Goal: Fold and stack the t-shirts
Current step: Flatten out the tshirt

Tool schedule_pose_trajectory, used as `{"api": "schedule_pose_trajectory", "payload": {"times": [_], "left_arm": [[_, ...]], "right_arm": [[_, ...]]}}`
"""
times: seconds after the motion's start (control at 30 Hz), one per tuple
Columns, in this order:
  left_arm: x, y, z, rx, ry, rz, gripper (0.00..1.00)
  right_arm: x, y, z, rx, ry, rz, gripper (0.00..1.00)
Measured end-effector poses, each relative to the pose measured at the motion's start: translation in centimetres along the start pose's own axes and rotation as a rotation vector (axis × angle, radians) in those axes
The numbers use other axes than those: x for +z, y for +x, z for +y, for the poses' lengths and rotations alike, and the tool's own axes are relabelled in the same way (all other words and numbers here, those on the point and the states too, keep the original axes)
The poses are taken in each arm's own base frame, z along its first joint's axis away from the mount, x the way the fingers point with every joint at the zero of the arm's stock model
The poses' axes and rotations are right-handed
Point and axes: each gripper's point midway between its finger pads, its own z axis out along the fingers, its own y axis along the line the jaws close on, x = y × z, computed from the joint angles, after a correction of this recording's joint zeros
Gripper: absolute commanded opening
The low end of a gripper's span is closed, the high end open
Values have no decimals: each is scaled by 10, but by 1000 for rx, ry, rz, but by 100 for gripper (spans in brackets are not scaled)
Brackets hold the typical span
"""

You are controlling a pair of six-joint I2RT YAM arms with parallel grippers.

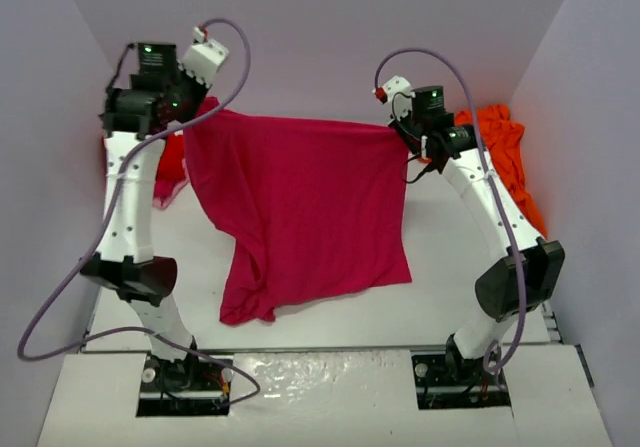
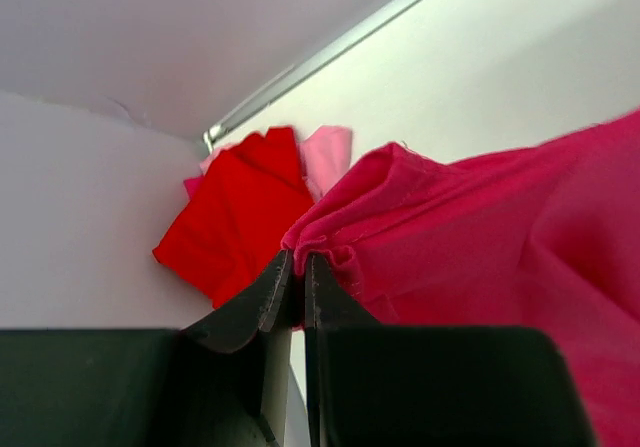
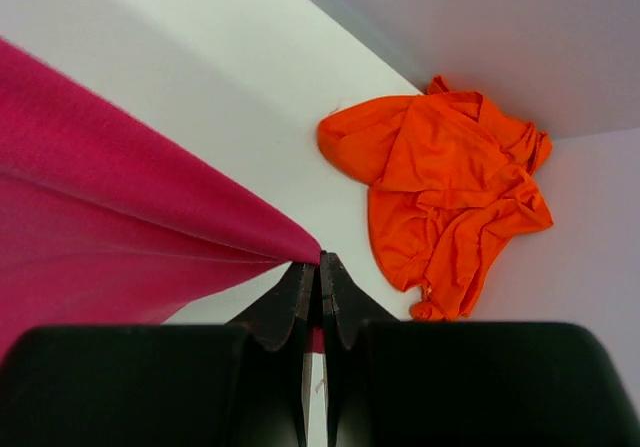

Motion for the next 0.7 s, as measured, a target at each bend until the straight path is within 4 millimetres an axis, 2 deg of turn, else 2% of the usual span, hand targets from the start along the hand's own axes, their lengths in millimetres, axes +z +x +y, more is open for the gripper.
{"api": "schedule_pose_trajectory", "payload": {"times": [0.03, 0.1, 0.17, 0.23, 0.3, 0.37, 0.43, 0.47, 0.5, 0.57, 0.63, 0.7], "left_arm": [[26, 8, 2, 6, -20, 52, 0], [64, 21, 8, 21, -68, 129, 0], [79, 21, 12, 27, -103, 144, 0], [69, 13, 13, 21, -116, 115, 0], [37, -6, 16, -6, -125, 30, 0], [-26, -29, 21, -48, -149, -121, 0], [-109, -49, 28, -104, -189, -285, 0], [-159, -62, 36, -133, -226, -394, 0], [-220, -77, 46, -165, -280, -536, 0], [-320, -95, 57, -220, -360, -784, 0], [-410, -94, 54, -228, -403, -987, 1], [-483, -81, 44, -224, -438, -1145, 5]], "right_arm": [[10, -2, -6, 5, 22, 10, 0], [20, -13, -23, 28, 71, -8, 0], [17, -28, -43, 68, 116, -58, 0], [2, -42, -61, 109, 146, -122, 0], [-27, -52, -76, 146, 167, -195, 0], [-71, -65, -86, 174, 187, -312, 0], [-135, -80, -95, 196, 202, -437, 0], [-175, -93, -103, 209, 221, -527, 0], [-228, -110, -114, 227, 249, -651, 0], [-294, -130, -125, 236, 272, -814, 0], [-368, -146, -128, 224, 277, -993, 0], [-427, -148, -125, 204, 280, -1118, 0]]}}
